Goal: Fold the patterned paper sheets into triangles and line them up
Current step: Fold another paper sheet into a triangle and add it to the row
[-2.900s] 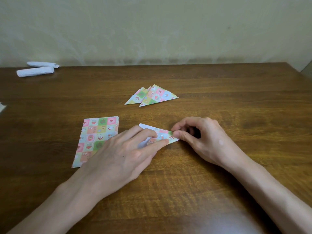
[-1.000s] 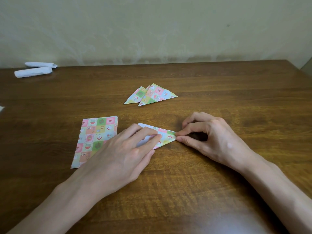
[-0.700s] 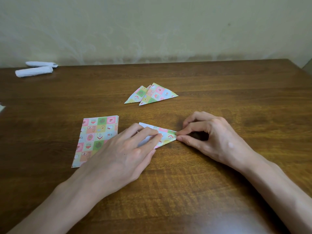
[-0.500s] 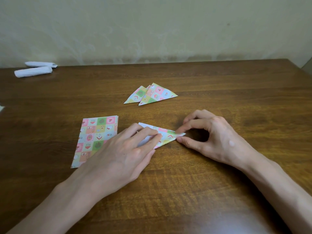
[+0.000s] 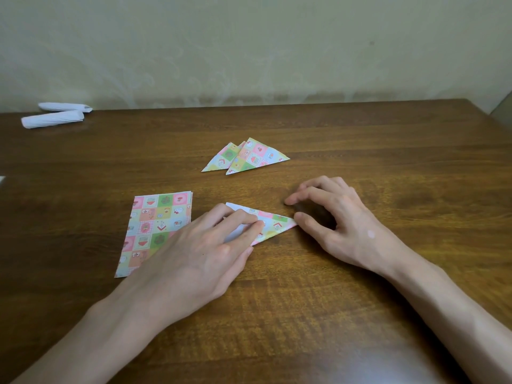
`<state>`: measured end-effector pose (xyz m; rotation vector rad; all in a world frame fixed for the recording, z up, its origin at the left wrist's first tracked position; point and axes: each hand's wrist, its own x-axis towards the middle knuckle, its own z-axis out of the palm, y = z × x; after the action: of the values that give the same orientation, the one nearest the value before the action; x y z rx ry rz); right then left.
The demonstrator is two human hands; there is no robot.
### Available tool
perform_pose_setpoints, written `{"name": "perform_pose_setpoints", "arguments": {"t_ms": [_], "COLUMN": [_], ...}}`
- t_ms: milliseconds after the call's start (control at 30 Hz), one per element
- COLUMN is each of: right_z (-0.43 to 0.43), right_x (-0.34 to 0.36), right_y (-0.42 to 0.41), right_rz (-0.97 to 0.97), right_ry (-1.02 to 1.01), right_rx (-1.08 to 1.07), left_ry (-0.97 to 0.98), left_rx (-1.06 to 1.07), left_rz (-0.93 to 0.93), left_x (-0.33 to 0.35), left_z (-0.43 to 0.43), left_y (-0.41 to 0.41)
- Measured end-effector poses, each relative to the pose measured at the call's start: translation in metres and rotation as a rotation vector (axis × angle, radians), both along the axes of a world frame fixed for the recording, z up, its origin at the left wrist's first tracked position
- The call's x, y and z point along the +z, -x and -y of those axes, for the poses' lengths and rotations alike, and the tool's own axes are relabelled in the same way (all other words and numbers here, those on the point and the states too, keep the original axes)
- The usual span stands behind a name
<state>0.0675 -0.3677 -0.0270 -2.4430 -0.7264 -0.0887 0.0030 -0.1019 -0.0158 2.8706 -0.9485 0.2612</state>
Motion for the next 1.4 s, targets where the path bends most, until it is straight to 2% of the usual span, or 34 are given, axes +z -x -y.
{"name": "perform_pose_setpoints", "arguments": {"t_ms": [467,767,933,1400], "right_z": [-0.004,-0.007,-0.012,-0.021], "right_x": [0.000,0.003,0.005,0.002], "right_y": [0.002,0.006,0.007,0.014], "right_rz": [0.003,-0.052,-0.061,-0.028], "right_ry": [0.046,-0.030,-0.075,-0.021], "right_rx": [-0.016,-0.006,-0.070,-0.117], "left_ry": [-0.032,-0.036,-0.023,-0.049], "left_rx": [0.006,0.007,0.018,0.037], "left_rz": [-0.016,-0.026,-0.049,-0.142], "left_x": [0.002,0.003,0.007,0.011], "left_z": [0.000,0.001,0.002,0.001], "left_y": [0.001,0.002,0.008,0.012]}}
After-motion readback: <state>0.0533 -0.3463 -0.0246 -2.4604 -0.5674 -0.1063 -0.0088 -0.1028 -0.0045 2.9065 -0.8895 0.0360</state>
